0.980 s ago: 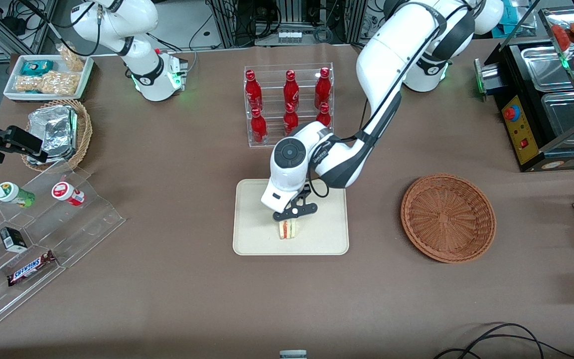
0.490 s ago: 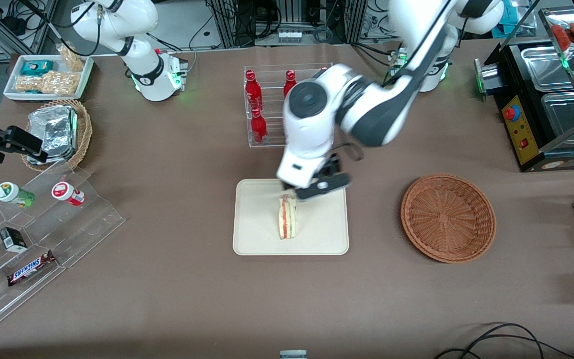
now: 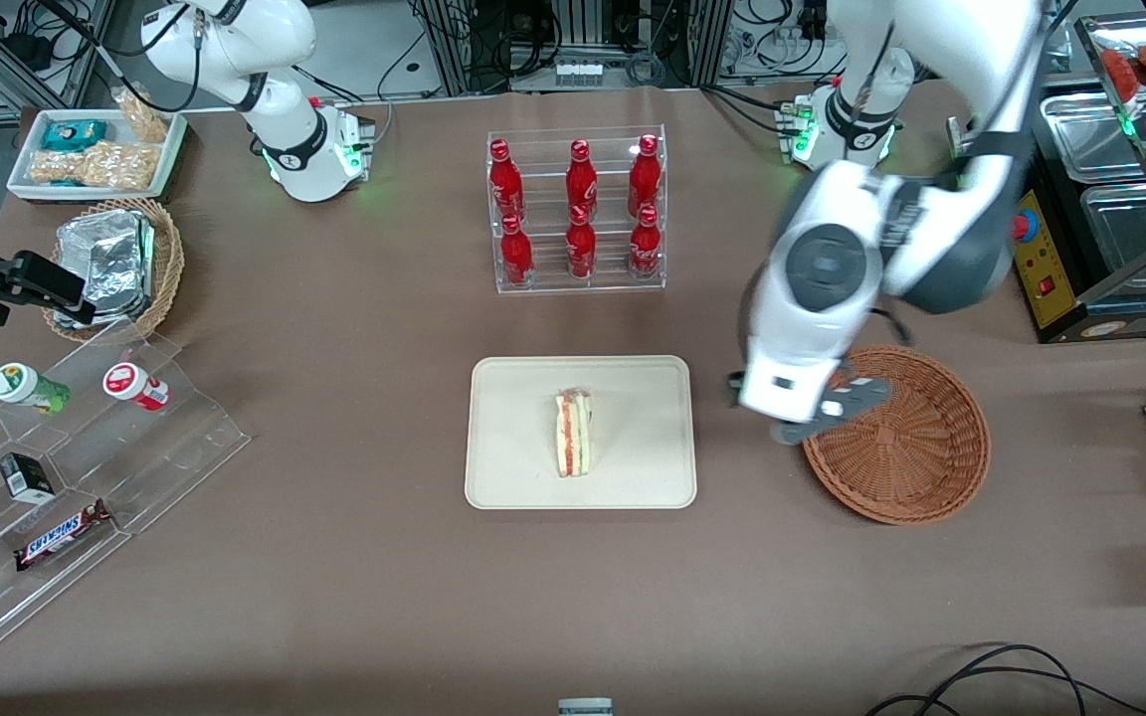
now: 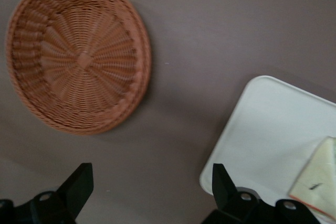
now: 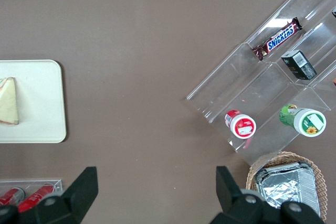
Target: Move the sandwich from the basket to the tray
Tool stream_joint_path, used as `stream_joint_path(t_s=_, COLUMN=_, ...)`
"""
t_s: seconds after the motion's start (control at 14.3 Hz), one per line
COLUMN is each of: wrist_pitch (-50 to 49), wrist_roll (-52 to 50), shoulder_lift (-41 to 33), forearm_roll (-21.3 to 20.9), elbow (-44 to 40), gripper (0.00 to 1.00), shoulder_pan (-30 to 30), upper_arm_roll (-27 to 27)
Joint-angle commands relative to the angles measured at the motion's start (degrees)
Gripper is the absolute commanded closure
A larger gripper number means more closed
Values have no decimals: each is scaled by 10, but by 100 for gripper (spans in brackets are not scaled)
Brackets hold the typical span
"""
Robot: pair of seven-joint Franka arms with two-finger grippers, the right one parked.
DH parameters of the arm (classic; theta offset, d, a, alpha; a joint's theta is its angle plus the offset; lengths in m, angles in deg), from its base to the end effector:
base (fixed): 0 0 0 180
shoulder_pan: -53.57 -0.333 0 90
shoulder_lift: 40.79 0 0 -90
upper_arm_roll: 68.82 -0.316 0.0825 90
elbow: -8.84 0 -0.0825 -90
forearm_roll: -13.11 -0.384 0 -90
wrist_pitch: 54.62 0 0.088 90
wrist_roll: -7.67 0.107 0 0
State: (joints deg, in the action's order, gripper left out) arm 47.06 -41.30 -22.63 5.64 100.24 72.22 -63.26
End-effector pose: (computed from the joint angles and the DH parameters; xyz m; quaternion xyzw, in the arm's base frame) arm 0.5899 -0.2459 0.4399 -0.9767 -0.1979 0.0260 0.0785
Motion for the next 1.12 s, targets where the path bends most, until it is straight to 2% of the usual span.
stream_joint_path(t_s=0.0, wrist_pitch=4, wrist_roll=60, shoulder_lift=-73, forearm_roll=12, elbow=73, gripper=0, shoulder_pan=-53, upper_arm_roll=7)
stream_joint_path(t_s=0.35, wrist_pitch=-39, wrist_roll=170, shoulder_lift=-121, forearm_roll=36, elbow=86, gripper=0, shoulder_pan=-126, upper_arm_roll=6)
stream_joint_path(t_s=0.49, wrist_pitch=-53, wrist_roll=240, shoulder_lift=-141, forearm_roll=87, elbow=87, gripper=0, shoulder_pan=-161, upper_arm_roll=7)
stream_joint_path(t_s=0.56, wrist_pitch=-64, wrist_roll=278, shoulder_lift=-154, forearm_roll=94, elbow=88, gripper=0, shoulder_pan=-178, upper_arm_roll=7)
stream_joint_path(t_s=0.77, wrist_pitch=-101, wrist_roll=408, shoulder_lift=-185, forearm_roll=98, elbow=84, gripper=0, shoulder_pan=-199, upper_arm_roll=6)
stream_joint_path(t_s=1.05, wrist_pitch=-97, wrist_roll=477, shoulder_lift=-199, forearm_roll=87, elbow=69, gripper=0, shoulder_pan=-193, upper_arm_roll=-18)
